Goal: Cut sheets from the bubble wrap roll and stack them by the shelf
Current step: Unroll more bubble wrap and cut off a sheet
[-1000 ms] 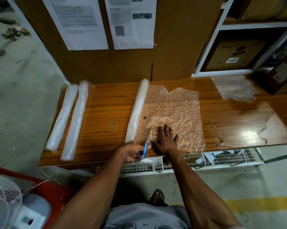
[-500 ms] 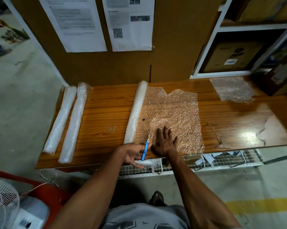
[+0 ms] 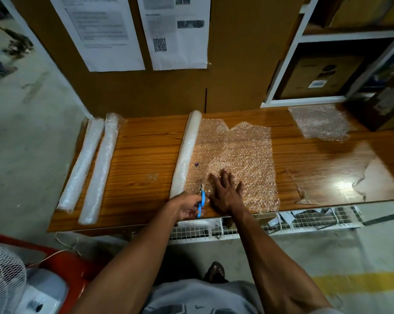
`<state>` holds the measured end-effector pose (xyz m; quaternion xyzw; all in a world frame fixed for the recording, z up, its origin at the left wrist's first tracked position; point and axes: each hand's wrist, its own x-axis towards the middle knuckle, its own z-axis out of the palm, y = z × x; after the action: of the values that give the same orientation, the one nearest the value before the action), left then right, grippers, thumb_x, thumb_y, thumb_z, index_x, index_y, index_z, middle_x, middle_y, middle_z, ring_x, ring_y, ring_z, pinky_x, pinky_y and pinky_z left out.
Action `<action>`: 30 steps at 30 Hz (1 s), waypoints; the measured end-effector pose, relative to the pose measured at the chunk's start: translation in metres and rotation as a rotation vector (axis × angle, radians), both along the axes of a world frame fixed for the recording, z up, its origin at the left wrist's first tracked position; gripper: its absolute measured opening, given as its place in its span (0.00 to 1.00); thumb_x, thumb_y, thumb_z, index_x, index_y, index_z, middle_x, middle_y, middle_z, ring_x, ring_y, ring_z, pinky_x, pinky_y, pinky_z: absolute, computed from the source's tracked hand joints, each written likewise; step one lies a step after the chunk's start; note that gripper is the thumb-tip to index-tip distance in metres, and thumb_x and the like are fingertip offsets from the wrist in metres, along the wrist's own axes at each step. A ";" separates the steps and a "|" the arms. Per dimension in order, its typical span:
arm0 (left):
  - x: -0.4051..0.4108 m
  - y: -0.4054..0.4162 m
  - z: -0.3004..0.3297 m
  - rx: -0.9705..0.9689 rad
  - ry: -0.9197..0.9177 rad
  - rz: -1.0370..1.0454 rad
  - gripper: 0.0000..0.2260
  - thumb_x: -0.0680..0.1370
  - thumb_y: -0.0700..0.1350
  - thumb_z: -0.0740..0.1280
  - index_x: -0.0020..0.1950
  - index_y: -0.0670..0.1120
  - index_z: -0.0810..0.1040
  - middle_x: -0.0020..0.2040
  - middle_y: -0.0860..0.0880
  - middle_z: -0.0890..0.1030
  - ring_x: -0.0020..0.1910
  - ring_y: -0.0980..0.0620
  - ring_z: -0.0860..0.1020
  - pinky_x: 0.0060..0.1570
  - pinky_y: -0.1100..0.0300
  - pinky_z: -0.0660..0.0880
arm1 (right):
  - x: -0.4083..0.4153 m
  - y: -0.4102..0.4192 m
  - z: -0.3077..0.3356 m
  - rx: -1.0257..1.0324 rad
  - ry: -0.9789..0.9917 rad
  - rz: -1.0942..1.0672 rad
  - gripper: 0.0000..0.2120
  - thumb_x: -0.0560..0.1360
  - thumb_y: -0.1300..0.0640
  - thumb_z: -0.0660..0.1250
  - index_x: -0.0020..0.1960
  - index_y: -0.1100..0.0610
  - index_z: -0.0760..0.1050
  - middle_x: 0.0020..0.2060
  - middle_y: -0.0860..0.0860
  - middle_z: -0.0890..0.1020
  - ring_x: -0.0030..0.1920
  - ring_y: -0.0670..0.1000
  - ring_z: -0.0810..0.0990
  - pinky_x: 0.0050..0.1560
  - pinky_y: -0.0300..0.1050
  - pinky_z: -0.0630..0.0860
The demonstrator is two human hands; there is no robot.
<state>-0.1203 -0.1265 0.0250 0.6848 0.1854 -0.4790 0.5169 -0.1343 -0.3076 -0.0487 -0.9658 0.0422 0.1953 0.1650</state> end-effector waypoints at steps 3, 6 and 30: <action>0.000 -0.004 0.001 0.007 -0.022 0.016 0.05 0.83 0.40 0.65 0.52 0.43 0.82 0.46 0.44 0.83 0.36 0.53 0.82 0.24 0.67 0.73 | 0.000 -0.004 -0.003 -0.024 0.026 0.034 0.38 0.83 0.34 0.55 0.84 0.39 0.38 0.82 0.54 0.30 0.80 0.62 0.27 0.75 0.75 0.33; 0.001 -0.007 0.000 0.032 -0.050 0.031 0.06 0.83 0.39 0.66 0.56 0.40 0.83 0.43 0.46 0.83 0.33 0.55 0.81 0.22 0.68 0.70 | 0.000 -0.004 -0.005 -0.029 0.047 0.028 0.39 0.82 0.33 0.55 0.84 0.39 0.37 0.82 0.54 0.30 0.81 0.61 0.28 0.75 0.74 0.32; 0.015 -0.014 -0.007 0.010 0.037 0.054 0.13 0.80 0.49 0.71 0.62 0.43 0.82 0.55 0.42 0.84 0.47 0.50 0.82 0.37 0.61 0.78 | -0.001 -0.014 -0.001 0.073 -0.001 0.017 0.44 0.81 0.35 0.62 0.84 0.40 0.36 0.81 0.52 0.29 0.80 0.59 0.26 0.75 0.74 0.31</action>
<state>-0.1052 -0.1401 0.0184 0.6732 0.2158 -0.4766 0.5225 -0.1352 -0.3216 -0.0499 -0.9595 0.0265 0.1978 0.1986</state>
